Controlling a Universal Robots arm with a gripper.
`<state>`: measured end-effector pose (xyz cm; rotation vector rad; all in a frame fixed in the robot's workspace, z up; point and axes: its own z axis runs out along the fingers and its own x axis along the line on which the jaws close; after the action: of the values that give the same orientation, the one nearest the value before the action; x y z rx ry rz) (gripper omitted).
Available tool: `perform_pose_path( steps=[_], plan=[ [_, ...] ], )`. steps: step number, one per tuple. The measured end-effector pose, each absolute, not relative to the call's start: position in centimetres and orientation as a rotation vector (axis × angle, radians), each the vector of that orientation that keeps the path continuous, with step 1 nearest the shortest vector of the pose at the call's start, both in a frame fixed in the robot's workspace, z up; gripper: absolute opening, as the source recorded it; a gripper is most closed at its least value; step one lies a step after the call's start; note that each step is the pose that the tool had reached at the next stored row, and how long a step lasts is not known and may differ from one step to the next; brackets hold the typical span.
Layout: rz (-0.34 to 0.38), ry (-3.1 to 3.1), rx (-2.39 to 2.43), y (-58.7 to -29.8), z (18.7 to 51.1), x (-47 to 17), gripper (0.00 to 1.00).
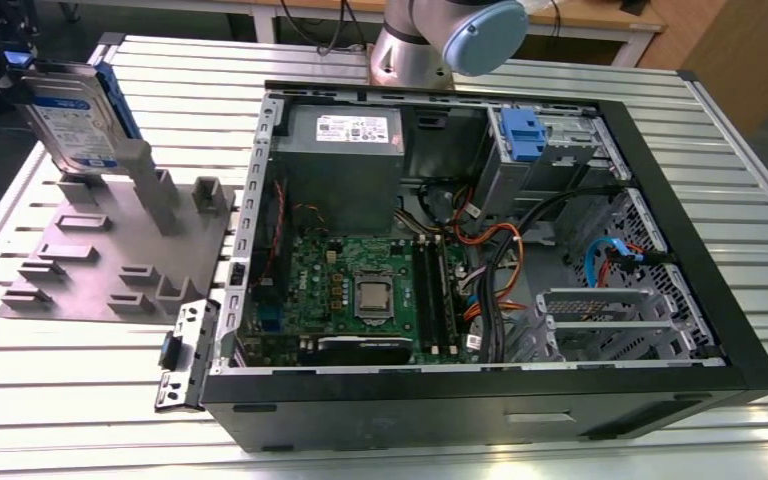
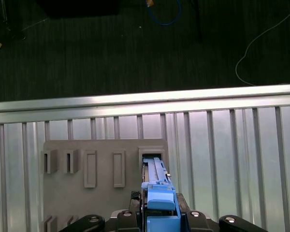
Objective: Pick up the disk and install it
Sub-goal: 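Pick up the disk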
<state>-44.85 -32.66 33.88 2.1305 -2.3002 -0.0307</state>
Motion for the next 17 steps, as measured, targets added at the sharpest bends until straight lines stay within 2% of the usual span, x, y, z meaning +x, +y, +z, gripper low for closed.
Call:
perform_pose_path(
  steps=[17],
  plan=[
    [-0.031, -2.300, 2.130, -32.66, 33.96, -44.85, 0.36]
  ],
)
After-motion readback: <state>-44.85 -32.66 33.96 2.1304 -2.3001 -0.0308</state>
